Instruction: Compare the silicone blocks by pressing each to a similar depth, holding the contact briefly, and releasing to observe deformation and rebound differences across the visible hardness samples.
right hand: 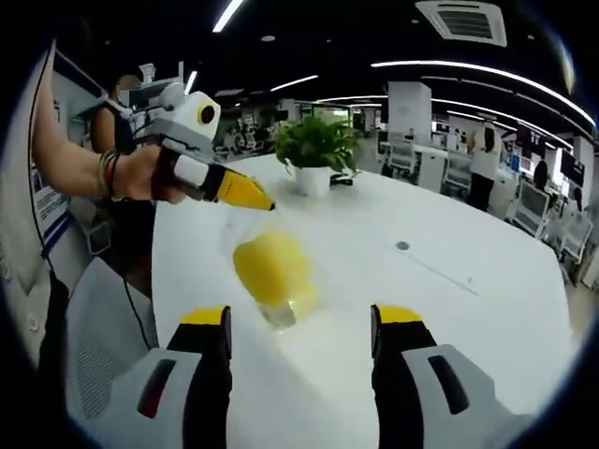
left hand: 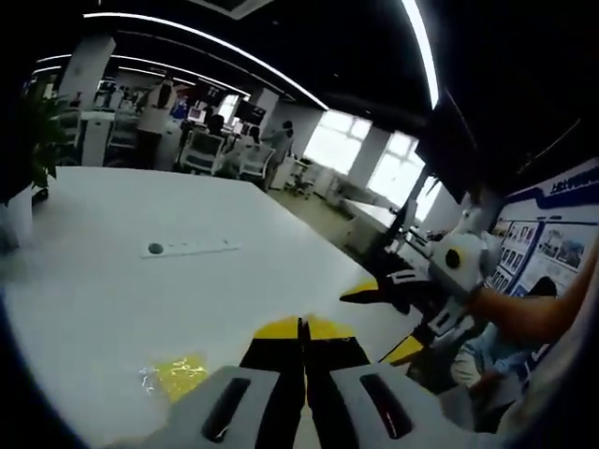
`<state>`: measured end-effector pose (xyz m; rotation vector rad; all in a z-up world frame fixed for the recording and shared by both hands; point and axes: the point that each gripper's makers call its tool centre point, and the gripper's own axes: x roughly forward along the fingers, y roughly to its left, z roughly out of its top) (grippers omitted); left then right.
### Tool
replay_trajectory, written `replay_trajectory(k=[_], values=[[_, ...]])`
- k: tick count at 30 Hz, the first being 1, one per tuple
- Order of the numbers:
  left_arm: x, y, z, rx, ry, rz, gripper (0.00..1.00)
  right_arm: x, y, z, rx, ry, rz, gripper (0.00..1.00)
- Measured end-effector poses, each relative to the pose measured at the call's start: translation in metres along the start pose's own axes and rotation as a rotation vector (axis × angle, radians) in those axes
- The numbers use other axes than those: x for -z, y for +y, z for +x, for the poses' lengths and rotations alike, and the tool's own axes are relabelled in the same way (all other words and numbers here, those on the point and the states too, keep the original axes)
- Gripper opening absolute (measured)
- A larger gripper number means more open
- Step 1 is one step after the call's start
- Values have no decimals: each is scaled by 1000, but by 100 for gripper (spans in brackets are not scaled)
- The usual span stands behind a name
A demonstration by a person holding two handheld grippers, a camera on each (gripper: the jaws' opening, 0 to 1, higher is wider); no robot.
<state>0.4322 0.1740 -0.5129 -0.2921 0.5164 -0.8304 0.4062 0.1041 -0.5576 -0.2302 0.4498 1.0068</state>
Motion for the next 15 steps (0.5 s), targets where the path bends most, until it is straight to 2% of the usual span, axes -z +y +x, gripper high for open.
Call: replay_trajectory(k=[15], values=[[0, -3, 6, 28, 19, 9, 0, -11, 1, 26, -91, 60, -117, 55]])
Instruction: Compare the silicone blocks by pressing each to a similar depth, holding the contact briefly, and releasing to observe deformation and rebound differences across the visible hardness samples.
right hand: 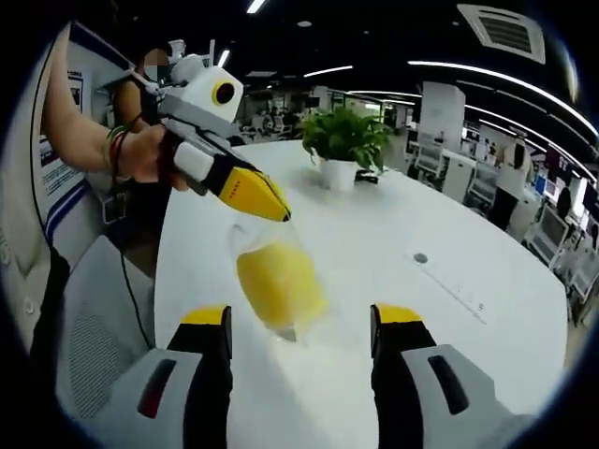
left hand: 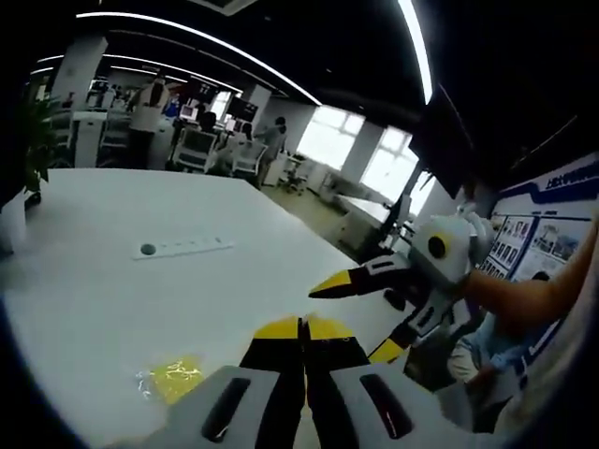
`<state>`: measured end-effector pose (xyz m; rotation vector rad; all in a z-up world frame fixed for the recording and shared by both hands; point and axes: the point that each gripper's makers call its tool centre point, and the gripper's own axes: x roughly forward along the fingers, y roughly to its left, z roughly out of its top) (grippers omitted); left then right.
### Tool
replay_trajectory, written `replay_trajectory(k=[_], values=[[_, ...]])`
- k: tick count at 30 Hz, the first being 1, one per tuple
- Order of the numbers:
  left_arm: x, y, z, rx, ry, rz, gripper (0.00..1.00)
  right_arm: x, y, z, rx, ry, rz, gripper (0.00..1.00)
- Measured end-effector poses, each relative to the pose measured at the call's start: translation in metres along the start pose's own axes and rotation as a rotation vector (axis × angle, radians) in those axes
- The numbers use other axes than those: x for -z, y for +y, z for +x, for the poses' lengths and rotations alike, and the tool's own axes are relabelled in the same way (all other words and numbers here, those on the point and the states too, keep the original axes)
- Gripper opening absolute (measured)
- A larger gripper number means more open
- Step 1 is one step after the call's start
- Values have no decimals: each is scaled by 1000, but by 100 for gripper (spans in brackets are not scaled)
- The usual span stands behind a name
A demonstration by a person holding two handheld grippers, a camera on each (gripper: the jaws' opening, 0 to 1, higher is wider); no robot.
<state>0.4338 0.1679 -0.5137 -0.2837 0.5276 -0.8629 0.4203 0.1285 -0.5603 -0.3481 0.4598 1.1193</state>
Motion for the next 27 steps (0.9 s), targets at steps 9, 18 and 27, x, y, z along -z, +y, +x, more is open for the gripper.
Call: replay_trajectory(k=[9, 18, 27], values=[[1, -1, 1, 7, 3, 4, 0, -4, 1, 13, -40, 15, -39, 56], [-1, -4, 3, 25, 6, 4, 0, -5, 7, 28, -103, 53, -86, 55], [0, -6, 4, 44, 16, 4, 0, -4, 11, 38, -150, 84, -116, 54]])
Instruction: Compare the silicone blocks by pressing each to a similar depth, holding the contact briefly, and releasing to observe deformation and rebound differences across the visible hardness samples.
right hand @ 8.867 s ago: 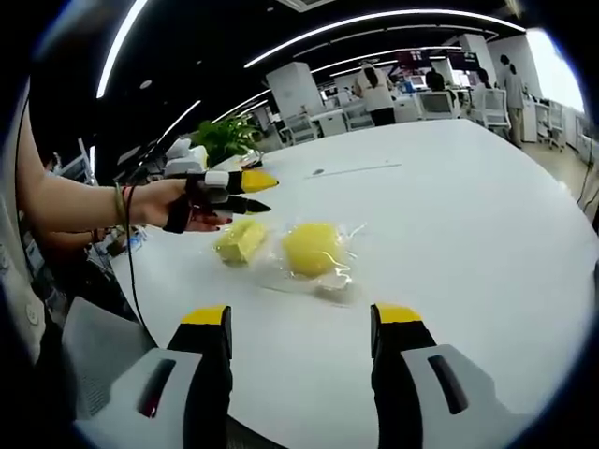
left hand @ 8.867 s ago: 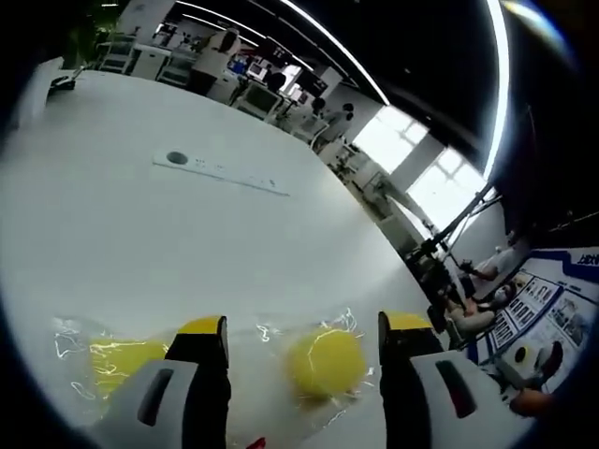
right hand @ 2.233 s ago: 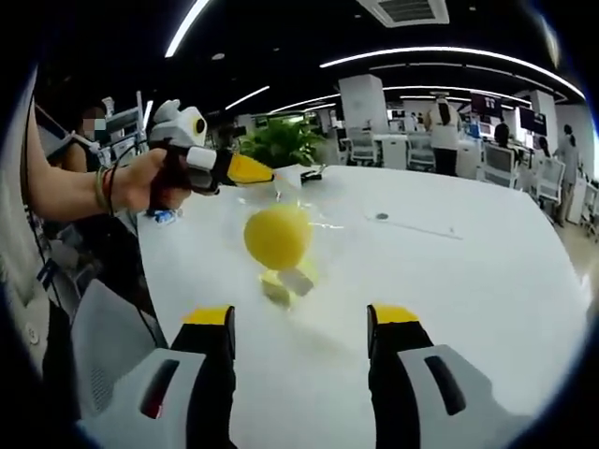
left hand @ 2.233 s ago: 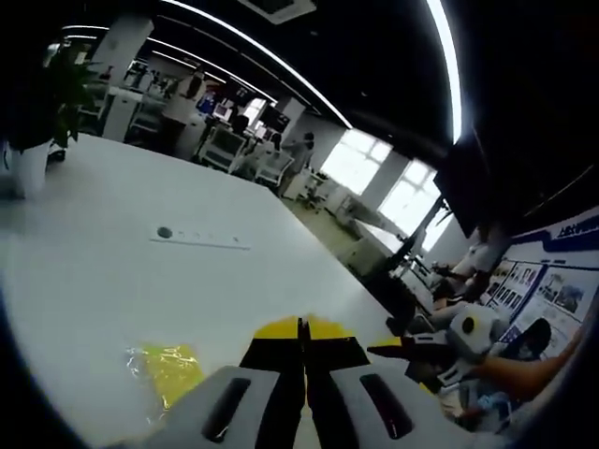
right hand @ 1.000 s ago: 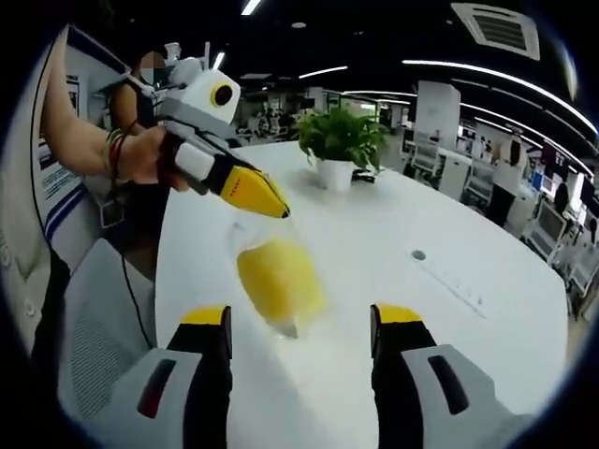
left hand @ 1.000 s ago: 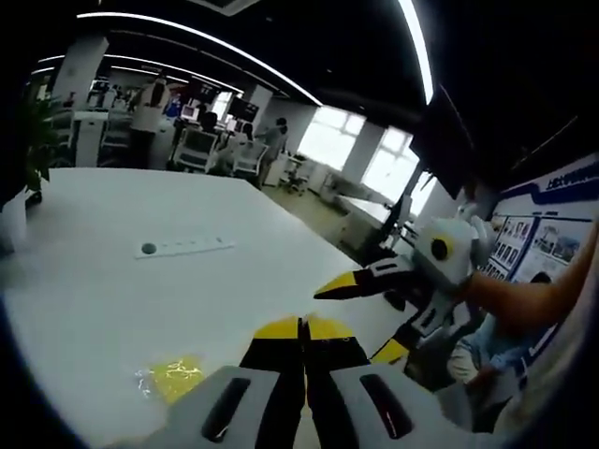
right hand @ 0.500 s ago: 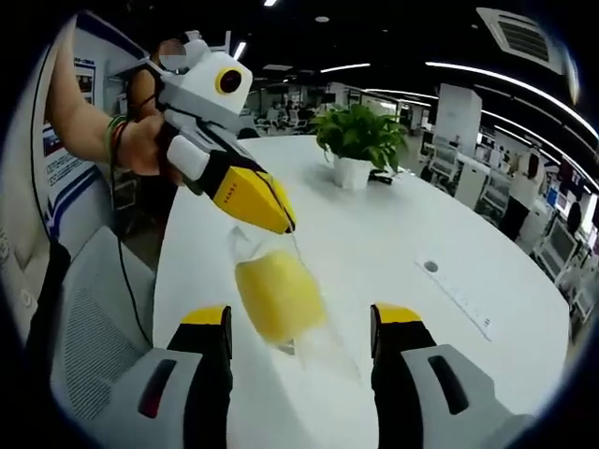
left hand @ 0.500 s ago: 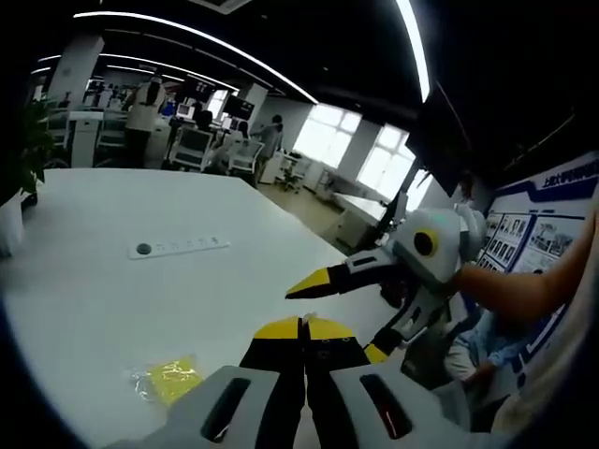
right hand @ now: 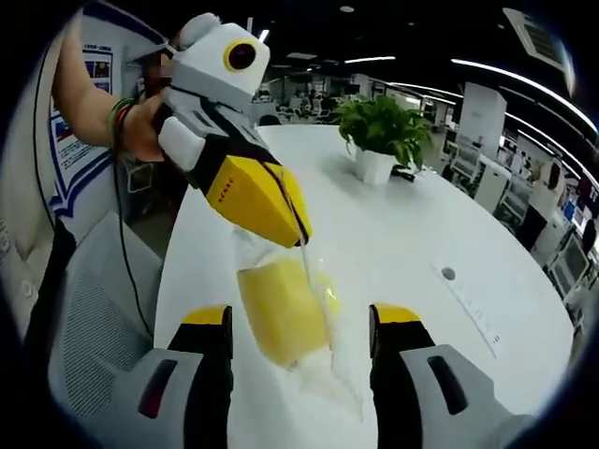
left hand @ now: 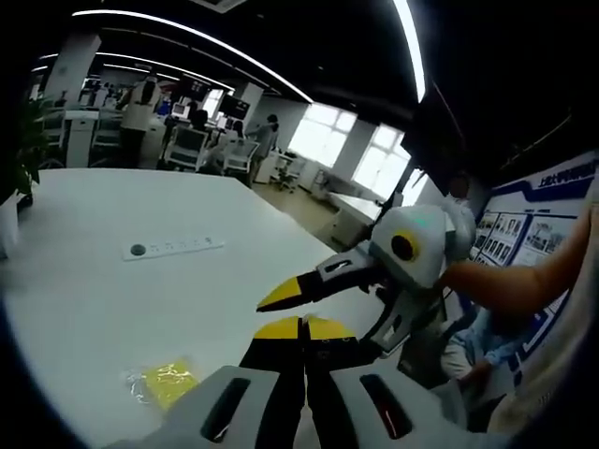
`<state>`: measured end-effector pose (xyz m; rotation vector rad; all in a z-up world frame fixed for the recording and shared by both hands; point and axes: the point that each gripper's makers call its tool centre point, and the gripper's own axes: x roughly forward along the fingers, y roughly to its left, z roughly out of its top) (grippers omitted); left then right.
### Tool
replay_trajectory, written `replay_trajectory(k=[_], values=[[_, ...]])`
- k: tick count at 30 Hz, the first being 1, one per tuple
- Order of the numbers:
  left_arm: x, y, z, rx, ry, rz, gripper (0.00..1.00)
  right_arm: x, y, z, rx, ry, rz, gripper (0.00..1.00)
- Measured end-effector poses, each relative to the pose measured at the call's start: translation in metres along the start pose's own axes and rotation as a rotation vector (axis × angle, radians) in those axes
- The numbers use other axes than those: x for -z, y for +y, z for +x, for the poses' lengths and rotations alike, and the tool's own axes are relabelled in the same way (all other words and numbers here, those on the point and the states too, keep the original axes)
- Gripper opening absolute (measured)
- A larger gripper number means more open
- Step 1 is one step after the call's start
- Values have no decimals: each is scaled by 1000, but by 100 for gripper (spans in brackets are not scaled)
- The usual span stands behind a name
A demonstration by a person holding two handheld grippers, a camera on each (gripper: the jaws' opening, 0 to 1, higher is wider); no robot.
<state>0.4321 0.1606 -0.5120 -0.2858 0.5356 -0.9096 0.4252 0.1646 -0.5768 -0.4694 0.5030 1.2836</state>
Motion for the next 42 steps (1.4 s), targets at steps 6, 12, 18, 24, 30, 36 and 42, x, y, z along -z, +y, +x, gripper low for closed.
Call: replay_trajectory(k=[6, 12, 18, 24, 30, 36, 42], values=[[-1, -6, 1, 14, 2, 5, 0, 1, 3, 9, -45, 25, -15, 54], [-1, -13, 2, 37, 6, 10, 0, 2, 6, 15, -77, 41, -23, 54], [-3, -18, 3, 48, 3, 14, 0, 5, 9, 19, -108, 62, -22, 50], [-3, -21, 5, 58, 6, 21, 0, 6, 12, 20, -133, 71, -17, 40], [-4, -22, 5, 65, 8, 21, 0, 6, 14, 20, -154, 74, -8, 33], [-5, -22, 6, 68, 9, 24, 0, 6, 17, 19, -176, 92, 6, 27], [-4, -23, 7, 72, 8, 26, 0, 9, 18, 17, -185, 112, 15, 21]])
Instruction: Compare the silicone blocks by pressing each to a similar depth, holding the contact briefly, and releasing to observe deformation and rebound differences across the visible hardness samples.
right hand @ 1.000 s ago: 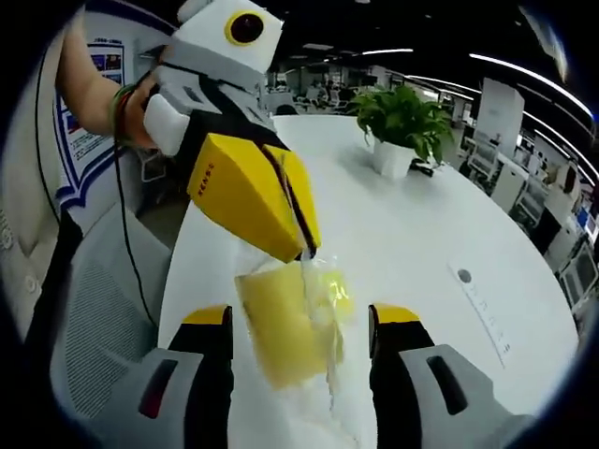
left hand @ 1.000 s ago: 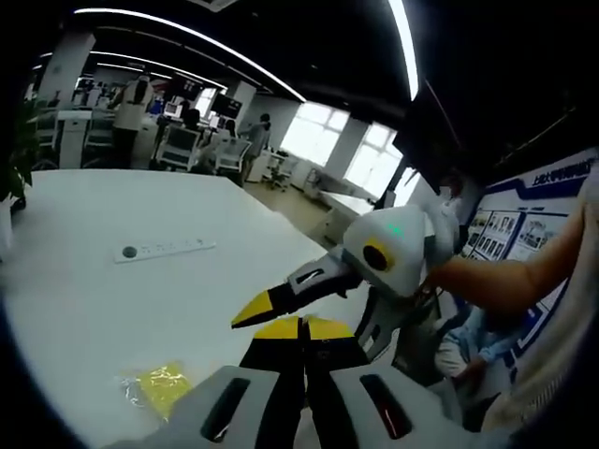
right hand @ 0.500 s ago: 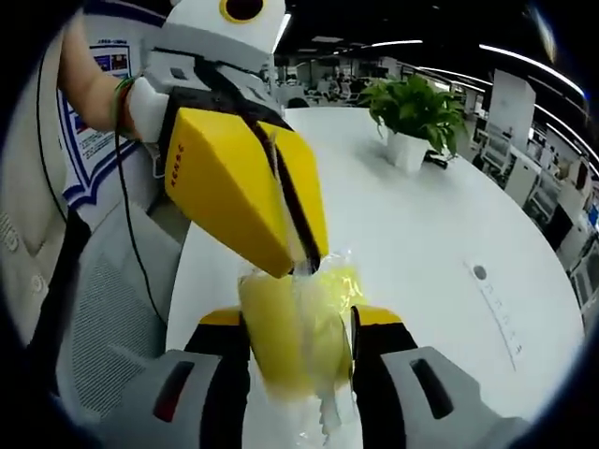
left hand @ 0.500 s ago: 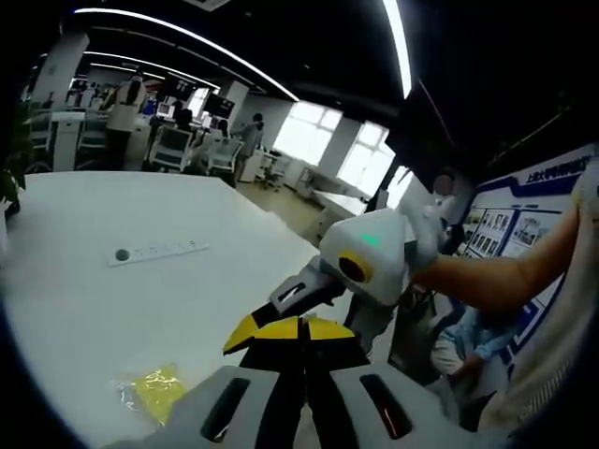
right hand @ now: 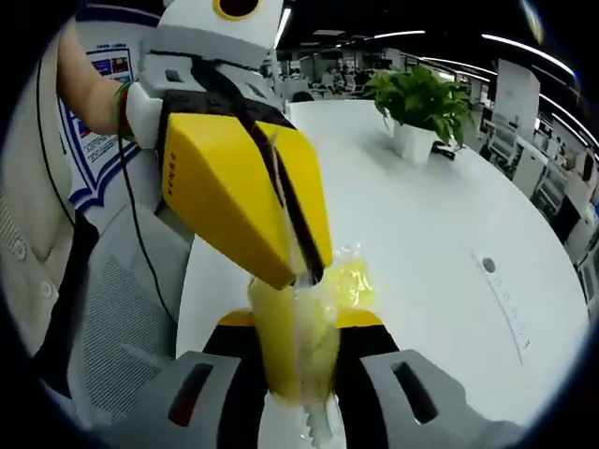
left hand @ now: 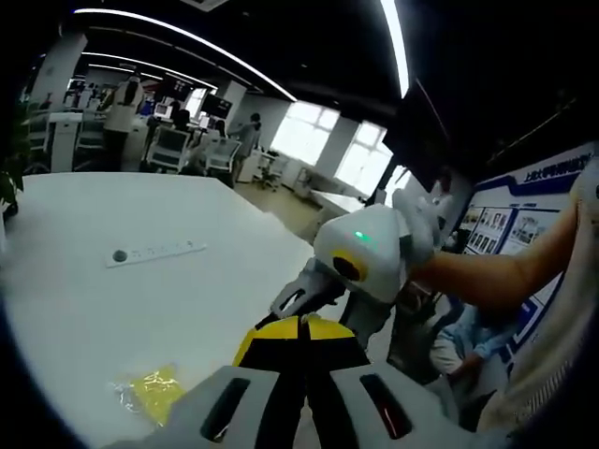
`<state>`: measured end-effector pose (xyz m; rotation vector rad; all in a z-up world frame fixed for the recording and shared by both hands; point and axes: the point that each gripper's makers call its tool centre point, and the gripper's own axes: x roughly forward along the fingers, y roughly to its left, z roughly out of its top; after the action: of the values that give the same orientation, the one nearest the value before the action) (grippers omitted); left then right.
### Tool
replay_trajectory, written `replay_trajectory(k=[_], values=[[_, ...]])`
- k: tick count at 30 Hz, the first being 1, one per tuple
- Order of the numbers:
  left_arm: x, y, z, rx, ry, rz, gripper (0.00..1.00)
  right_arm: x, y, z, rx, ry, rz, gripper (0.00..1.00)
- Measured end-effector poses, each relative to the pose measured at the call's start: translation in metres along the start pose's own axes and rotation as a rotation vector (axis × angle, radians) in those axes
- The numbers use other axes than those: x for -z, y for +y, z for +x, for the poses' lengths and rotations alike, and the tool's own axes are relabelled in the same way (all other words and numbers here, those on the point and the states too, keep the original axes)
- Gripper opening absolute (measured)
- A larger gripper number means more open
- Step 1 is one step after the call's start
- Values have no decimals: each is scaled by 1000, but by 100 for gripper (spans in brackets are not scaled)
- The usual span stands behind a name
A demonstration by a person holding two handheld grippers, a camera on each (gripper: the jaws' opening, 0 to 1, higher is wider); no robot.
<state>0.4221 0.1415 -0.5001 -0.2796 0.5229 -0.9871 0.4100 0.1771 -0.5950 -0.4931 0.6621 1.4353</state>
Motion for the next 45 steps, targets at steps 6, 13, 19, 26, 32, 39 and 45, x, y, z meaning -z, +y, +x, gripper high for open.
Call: replay_trajectory(k=[6, 13, 19, 26, 32, 39, 45], values=[[0, -3, 1, 8, -3, -1, 0, 3, 3, -3, -8, 20, 10, 17], [2, -4, 2, 10, 3, 4, 0, 6, 5, -4, -13, 37, 23, 13], [3, -5, 2, 13, 4, 1, 0, 8, 7, -5, -21, 53, 34, 12], [3, -6, 1, 12, 2, -2, 0, 8, 8, -5, -20, 55, 34, 11], [3, -6, 1, 12, 3, -3, 0, 9, 9, -5, -22, 60, 33, 11], [5, -6, 1, 13, 7, -11, 0, 11, 10, -4, -26, 67, 34, 12], [7, -7, 1, 13, 16, -5, 0, 12, 12, -4, -37, 66, 38, 12]])
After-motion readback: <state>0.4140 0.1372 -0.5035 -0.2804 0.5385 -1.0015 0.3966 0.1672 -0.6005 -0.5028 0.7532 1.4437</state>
